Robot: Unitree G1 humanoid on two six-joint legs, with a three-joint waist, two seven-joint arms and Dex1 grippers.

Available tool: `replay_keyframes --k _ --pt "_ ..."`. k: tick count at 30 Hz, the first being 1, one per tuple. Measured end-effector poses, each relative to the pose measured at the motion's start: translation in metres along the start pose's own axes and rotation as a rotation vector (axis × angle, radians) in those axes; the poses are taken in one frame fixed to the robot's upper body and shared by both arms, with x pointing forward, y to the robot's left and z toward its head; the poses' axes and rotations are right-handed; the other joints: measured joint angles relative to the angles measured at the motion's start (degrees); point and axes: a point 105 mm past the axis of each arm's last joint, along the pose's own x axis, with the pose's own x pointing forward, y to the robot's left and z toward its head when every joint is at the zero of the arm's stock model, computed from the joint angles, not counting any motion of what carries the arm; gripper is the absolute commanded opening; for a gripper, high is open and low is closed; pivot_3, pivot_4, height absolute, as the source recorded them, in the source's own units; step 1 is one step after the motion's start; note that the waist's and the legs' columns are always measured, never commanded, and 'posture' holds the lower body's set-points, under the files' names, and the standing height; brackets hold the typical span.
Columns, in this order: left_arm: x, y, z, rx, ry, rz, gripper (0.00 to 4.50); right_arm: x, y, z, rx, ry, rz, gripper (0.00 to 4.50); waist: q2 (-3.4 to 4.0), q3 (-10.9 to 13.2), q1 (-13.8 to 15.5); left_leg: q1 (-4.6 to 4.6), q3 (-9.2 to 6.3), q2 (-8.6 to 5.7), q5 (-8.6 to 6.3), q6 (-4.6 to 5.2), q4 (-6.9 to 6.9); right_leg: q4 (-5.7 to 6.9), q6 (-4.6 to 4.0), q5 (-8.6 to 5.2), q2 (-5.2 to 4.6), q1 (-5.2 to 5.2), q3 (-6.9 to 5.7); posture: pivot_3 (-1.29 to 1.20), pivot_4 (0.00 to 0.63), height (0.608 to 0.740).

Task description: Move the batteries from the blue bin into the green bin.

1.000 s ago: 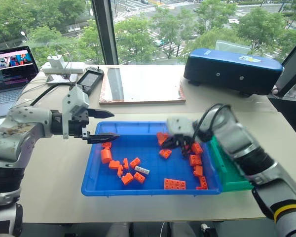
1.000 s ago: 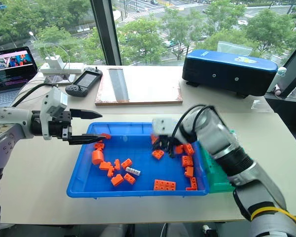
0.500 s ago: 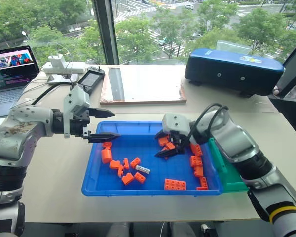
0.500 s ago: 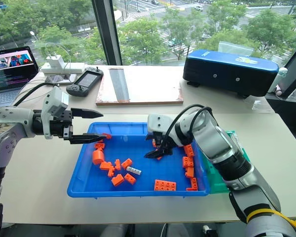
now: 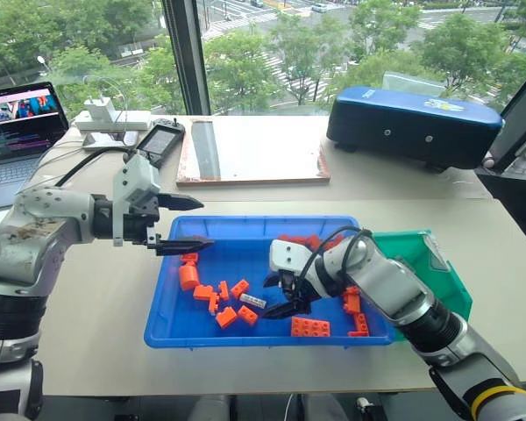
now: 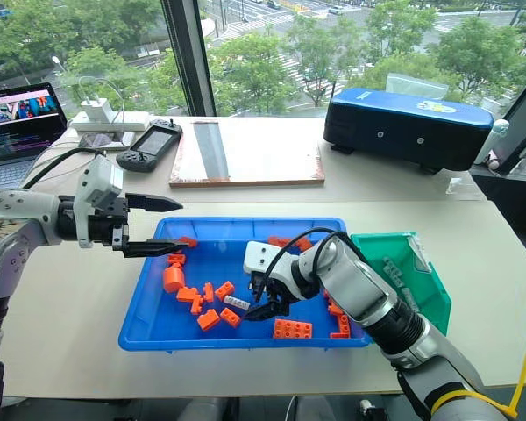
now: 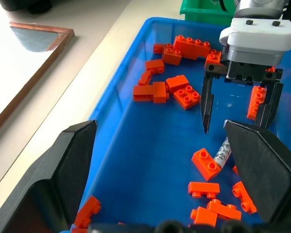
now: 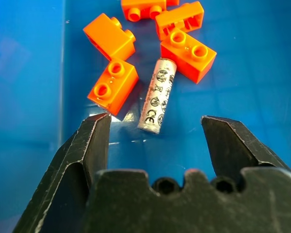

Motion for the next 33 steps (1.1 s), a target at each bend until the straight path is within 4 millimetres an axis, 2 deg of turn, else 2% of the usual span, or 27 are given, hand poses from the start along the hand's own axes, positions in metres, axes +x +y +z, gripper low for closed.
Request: replay_keyframes --k 5,8,15,16,18,21,25,27,29,31,32,33 --pt "0.000 -0.001 -0.001 0.010 0.009 -0.006 4.50 0.006 -0.001 0.001 0.011 -0.003 -0.013 3.49 0.00 0.00 -0.01 0.00 0.00 0.00 0.00 0.00 0.00 0.00 0.00 0.00 0.00 0.00 0.00 0.00 0.150 0.732" --pt "-0.001 0.000 -0.001 0.012 0.015 -0.004 4.50 0.009 -0.003 0.000 0.026 -0.005 -0.022 2.79 0.00 0.00 -0.01 0.00 0.00 0.00 0.00 0.00 0.00 0.00 0.00 0.00 0.00 0.00 0.00 0.00 0.150 0.732" --pt "-0.001 -0.001 -0.003 0.016 0.036 -0.016 4.50 0.014 -0.006 0.001 0.045 -0.017 -0.036 0.44 0.00 0.00 -0.04 0.01 0.00 0.01 0.00 0.00 0.00 0.00 0.00 0.00 0.02 0.01 0.01 0.00 0.150 0.732" --pt "0.000 -0.002 -0.004 0.016 0.037 -0.020 4.50 0.011 -0.006 0.000 0.042 -0.017 -0.027 0.28 0.00 0.00 0.00 0.00 0.00 0.01 0.00 0.00 0.00 0.00 0.00 0.00 0.02 0.02 0.00 0.00 0.150 0.732" --pt "0.000 -0.002 -0.004 0.016 0.038 -0.025 4.50 0.004 -0.005 -0.005 0.042 -0.016 -0.001 0.28 0.00 0.00 0.21 0.00 -0.01 0.00 0.00 0.00 0.00 -0.04 0.00 0.00 0.02 0.04 0.00 0.00 0.150 0.732" --pt "0.001 -0.003 -0.003 0.013 0.032 -0.030 4.50 -0.027 -0.010 -0.002 0.042 -0.063 0.002 0.28 -0.01 0.01 0.33 0.00 0.00 -0.01 0.00 0.00 0.00 -0.05 0.00 0.00 -0.01 0.05 0.00 0.00 0.150 0.732" --pt "0.006 -0.004 0.005 0.018 -0.010 -0.051 4.50 -0.079 -0.029 0.011 0.026 -0.121 -0.113 0.28 -0.01 0.01 0.32 0.00 0.00 0.01 0.00 0.00 0.00 -0.05 0.00 0.00 0.00 0.04 0.00 0.00 0.150 0.732" --pt "0.012 -0.009 0.012 0.012 -0.053 -0.088 4.50 -0.112 -0.040 0.024 0.032 -0.177 -0.204 0.28 -0.01 0.01 0.33 0.00 0.01 0.01 0.00 0.01 0.00 -0.05 0.00 0.00 -0.01 0.05 0.01 0.00 0.150 0.732" --pt "0.019 -0.014 0.019 0.013 -0.085 -0.126 4.50 -0.145 -0.049 0.025 0.035 -0.165 -0.328 0.28 -0.01 0.01 0.48 -0.01 0.02 0.00 0.00 0.01 0.00 -0.05 0.00 0.00 -0.01 0.05 0.02 0.00 0.150 0.732" --pt "0.024 -0.018 0.021 0.027 -0.082 -0.159 4.50 -0.182 -0.058 0.009 0.059 -0.080 -0.490 0.28 -0.01 0.01 0.76 -0.01 0.04 -0.01 -0.01 0.01 0.00 -0.10 0.00 0.00 -0.03 0.07 0.02 0.00 0.150 0.732" --pt "0.026 -0.019 0.021 0.033 -0.076 -0.169 4.50 -0.190 -0.059 0.001 0.076 -0.043 -0.528 0.28 -0.01 0.01 0.95 -0.01 0.04 -0.01 -0.01 0.02 0.00 -0.11 0.00 0.00 -0.02 0.09 0.01 0.00 0.150 0.732" --pt "0.030 -0.020 0.022 0.039 -0.074 -0.184 4.50 -0.202 -0.060 -0.017 0.117 0.023 -0.578 0.28 -0.01 0.01 1.32 -0.01 0.07 -0.02 -0.02 0.03 0.00 -0.14 0.00 0.00 -0.04 0.10 0.02 0.00 0.150 0.732"
